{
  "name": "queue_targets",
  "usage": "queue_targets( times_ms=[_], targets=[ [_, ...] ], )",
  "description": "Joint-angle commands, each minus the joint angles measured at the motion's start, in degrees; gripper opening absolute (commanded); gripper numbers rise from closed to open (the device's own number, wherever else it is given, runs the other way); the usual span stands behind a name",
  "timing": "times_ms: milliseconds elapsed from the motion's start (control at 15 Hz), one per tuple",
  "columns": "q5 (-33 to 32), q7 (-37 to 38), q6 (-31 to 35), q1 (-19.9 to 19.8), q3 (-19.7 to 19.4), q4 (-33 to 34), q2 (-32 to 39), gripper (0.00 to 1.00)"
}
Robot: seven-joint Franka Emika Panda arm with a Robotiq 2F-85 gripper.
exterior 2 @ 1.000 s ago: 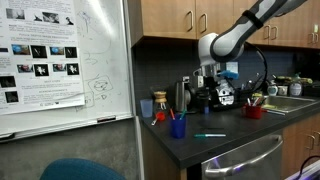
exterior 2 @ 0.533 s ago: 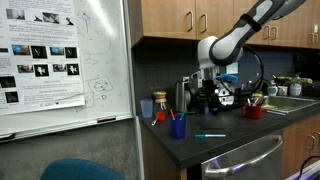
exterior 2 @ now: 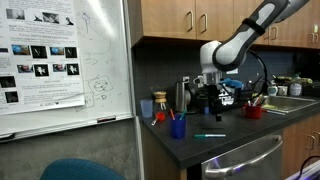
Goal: Place the sharpie into the cup
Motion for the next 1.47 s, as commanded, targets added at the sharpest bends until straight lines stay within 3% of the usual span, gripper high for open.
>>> queue_targets(
  times_ms=[0, 933, 1400],
  targets=[
    [-0.2, -0.8, 3.7, 0.9, -0.5, -2.1, 0.6, 1.00],
    [-1.7, 1.4, 11.4, 2.2, 1.9, -5.2, 6.0, 1.00],
    [-2.4, 1.8, 10.8, 3.0, 4.4, -3.4, 7.3, 1.00]
  ],
)
